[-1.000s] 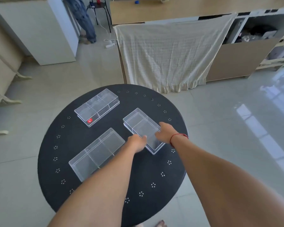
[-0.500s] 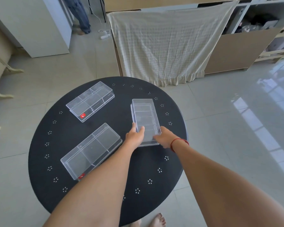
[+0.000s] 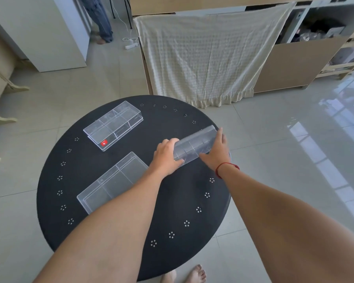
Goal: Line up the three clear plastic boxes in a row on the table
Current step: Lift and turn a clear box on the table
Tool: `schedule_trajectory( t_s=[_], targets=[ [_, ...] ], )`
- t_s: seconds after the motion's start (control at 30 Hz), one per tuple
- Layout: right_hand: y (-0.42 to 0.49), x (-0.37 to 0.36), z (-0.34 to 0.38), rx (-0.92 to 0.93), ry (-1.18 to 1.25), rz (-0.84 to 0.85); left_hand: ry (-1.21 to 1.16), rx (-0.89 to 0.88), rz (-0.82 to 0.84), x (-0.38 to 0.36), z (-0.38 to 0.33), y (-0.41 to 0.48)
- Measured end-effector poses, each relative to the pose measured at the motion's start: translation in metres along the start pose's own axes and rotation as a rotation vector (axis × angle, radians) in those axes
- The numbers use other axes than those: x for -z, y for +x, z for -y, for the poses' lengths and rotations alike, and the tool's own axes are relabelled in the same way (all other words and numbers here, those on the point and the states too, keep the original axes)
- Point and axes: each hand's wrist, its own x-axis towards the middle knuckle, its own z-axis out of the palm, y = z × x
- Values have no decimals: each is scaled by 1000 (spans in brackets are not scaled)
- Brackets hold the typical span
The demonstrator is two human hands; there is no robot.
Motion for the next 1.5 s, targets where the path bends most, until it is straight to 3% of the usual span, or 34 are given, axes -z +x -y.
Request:
schedule_trajectory(
  t_s=[0.13,0.2,0.33,0.53,0.7,1.03,1.37,1.5],
  targets=[
    [4,10,5,202,-430,50,118,-127,-37,-1,-1,-7],
    [5,7,4,194,-506,108,162,-180,-42,-3,0,-11],
    [-1,0,2,42,-474,179,151,-195,65,-3,-2,-13],
    [-6,10,-9,81,-588,245,48,-177,144,3,2,-14],
    [-5,7,-20,106,-562,248,113,-149,165,-6,4,-20],
    [-17,-19,-31,146,-460,180,413,-145,69,-30,10,-21],
    [-8,-15,-13,79,-550,279,310,-44,111,-26,11,-9],
    [-7,-16,11,128,-562,238,221,22,55,-9,14,-15]
  ],
)
